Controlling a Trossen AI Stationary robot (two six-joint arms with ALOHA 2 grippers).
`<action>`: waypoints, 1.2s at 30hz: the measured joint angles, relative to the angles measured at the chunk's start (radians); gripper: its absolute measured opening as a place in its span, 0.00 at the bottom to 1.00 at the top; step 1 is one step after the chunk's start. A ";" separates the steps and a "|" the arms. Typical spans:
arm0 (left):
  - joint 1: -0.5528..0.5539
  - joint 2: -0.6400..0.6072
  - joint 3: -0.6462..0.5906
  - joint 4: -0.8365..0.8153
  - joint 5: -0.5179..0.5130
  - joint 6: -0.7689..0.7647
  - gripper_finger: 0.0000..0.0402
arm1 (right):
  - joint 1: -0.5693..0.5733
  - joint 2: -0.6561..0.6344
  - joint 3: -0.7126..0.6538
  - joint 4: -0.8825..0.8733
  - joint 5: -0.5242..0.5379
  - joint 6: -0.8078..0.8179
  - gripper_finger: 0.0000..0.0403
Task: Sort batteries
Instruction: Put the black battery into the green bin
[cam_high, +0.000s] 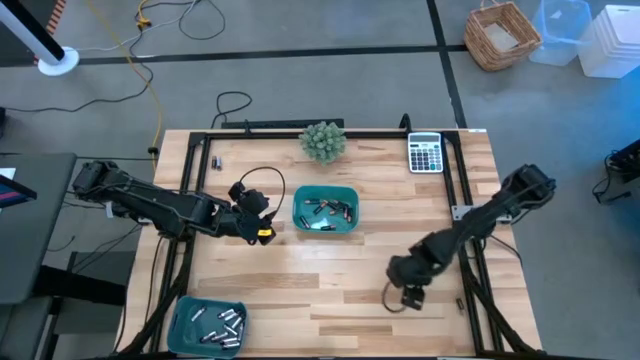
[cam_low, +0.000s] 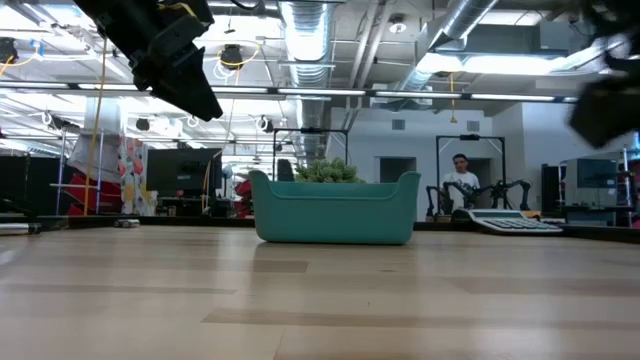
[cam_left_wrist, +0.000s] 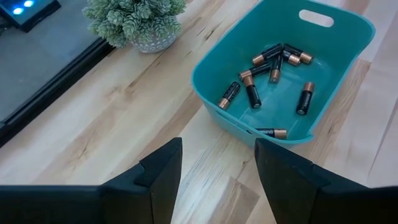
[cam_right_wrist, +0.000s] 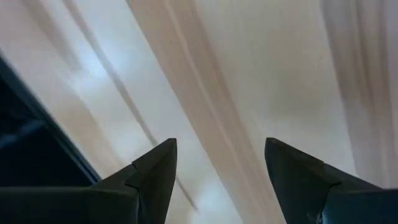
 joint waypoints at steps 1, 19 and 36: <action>0.000 0.000 0.000 0.001 0.000 0.001 0.49 | -0.022 0.000 0.000 0.031 0.001 -0.020 0.65; -0.037 0.000 0.000 0.020 -0.019 -0.023 0.49 | 0.282 0.000 0.044 -0.229 -0.071 -0.123 0.83; -0.037 0.000 0.000 0.020 -0.024 -0.023 0.49 | 0.470 0.002 0.044 -0.275 0.017 0.118 0.96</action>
